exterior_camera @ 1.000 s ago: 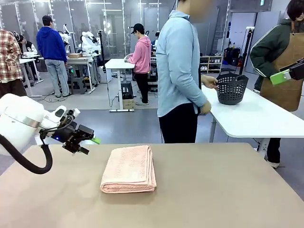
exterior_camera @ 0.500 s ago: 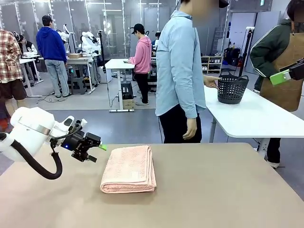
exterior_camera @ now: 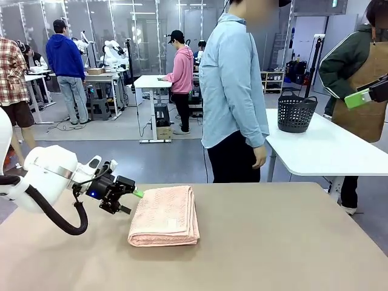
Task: Fold the towel.
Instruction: Pick up the 100 cm Hotel Towel and place it on the left side of the table.
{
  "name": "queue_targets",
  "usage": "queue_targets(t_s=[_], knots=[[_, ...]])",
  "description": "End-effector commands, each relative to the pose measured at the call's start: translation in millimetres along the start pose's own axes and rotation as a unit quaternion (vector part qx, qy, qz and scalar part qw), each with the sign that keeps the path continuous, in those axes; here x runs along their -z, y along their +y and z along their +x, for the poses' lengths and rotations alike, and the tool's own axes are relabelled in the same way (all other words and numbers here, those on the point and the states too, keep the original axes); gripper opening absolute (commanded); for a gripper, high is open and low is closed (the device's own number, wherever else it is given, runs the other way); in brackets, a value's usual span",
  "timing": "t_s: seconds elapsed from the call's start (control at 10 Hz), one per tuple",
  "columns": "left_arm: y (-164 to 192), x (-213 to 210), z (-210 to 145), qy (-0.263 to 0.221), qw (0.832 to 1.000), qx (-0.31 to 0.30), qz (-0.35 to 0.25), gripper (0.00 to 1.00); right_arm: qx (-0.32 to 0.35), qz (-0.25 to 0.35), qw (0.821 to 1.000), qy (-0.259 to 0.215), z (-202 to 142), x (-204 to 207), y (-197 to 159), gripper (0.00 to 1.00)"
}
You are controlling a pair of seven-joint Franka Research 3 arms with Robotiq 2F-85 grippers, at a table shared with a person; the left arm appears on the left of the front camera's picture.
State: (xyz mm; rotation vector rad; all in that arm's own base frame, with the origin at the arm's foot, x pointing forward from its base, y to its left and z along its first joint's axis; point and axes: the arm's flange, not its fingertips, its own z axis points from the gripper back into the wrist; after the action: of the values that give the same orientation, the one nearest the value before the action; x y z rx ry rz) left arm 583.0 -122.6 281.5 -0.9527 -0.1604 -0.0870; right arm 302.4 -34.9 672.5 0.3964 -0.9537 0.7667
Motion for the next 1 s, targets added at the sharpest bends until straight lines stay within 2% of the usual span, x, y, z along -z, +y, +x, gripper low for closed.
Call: queue_targets(t_s=[0.0, 0.1, 0.8, 0.9], knots=[[4.7, 8.0, 5.3, -0.006, 1.0, -0.007, -0.019, 1.0, 0.001, -0.002, 1.0, 0.001, 0.2, 0.2, 1.0, 1.0], [4.9, 11.0, 5.9, 0.0, 0.999, -0.006, -0.042, 1.0, 0.001, -0.002, 1.0, 0.001, 0.2, 0.2, 1.0, 1.0], [6.0, 29.6, 6.6, 0.012, 0.998, -0.019, -0.066, 1.0, 0.001, -0.002, 1.0, 0.001, 0.2, 0.2, 1.0, 1.0], [7.4, 29.5, 5.8, 0.01, 0.997, -0.022, -0.068, 0.47, 0.001, -0.002, 1.0, 0.001, 0.2, 0.2, 1.0, 1.0]])
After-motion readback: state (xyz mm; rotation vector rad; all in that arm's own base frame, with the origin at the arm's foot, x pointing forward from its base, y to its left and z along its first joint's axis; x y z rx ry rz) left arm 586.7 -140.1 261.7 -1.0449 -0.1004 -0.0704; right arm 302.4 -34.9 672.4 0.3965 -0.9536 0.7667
